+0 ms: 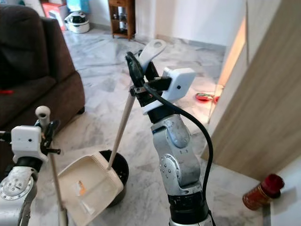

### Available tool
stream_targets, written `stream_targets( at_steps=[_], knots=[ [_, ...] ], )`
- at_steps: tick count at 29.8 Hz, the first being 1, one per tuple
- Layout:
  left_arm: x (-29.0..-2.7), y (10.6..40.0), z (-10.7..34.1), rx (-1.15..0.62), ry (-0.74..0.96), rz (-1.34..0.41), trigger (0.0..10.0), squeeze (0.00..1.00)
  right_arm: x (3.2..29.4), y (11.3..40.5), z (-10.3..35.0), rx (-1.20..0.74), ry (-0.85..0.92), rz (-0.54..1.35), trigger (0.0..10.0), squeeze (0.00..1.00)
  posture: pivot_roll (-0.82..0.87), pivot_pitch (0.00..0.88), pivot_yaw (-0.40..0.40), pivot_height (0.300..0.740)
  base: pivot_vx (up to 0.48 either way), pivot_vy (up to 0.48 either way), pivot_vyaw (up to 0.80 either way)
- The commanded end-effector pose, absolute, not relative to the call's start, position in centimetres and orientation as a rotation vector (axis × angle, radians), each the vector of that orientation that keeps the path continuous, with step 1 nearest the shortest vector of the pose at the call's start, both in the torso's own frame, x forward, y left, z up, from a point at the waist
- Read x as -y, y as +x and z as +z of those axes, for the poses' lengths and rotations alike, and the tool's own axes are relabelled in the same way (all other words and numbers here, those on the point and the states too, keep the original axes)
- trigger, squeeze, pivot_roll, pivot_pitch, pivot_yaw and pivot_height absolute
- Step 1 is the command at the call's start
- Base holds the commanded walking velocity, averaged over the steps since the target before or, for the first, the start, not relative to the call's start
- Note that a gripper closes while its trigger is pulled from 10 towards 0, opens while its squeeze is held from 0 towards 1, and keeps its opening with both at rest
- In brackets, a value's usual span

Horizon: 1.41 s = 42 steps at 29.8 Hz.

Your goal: Sweep floor

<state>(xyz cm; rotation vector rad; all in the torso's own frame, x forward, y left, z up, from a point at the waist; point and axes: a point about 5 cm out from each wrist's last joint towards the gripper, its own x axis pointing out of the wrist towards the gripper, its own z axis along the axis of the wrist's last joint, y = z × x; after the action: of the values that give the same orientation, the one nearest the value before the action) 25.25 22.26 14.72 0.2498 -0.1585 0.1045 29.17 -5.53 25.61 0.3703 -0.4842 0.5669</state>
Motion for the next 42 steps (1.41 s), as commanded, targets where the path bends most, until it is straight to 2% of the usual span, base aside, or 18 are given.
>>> stream_targets(
  at_steps=[1, 13, 22, 39, 42],
  knots=[
    [-21.99, 25.23, 15.95, 0.211, 0.262, 0.104, 10.0, 0.0, 5.01, 28.61, 26.83, 0.539, 0.423, 0.593, 10.0, 0.0, 0.07, 0.035, -0.002, 0.74, 0.0, 0.0, 0.8],
    [-22.03, 25.26, 15.96, 0.212, 0.259, 0.107, 10.0, 0.0, 5.07, 28.77, 26.51, 0.508, 0.461, 0.598, 10.0, 0.0, 0.07, 0.035, -0.002, 0.74, 0.0, 0.0, 0.12],
    [-22.04, 25.3, 15.99, 0.214, 0.259, 0.109, 10.0, 0.0, 5.07, 28.76, 26.56, 0.507, 0.457, 0.605, 10.0, 0.0, 0.07, 0.034, -0.003, 0.74, 0.0, 0.0, 0.8],
    [-22.12, 25.35, 15.92, 0.209, 0.265, 0.124, 10.0, 0.0, 5.05, 28.72, 26.64, 0.503, 0.467, 0.62, 10.0, 0.0, 0.07, 0.034, -0.006, 0.74, 0.043, 0.0, 0.0],
    [-22.16, 25.36, 15.94, 0.209, 0.266, 0.126, 10.0, 0.0, 4.93, 28.62, 26.74, 0.512, 0.456, 0.63, 10.0, 0.0, 0.07, 0.034, -0.006, 0.74, 0.252, 0.0, 0.78]
  ],
)
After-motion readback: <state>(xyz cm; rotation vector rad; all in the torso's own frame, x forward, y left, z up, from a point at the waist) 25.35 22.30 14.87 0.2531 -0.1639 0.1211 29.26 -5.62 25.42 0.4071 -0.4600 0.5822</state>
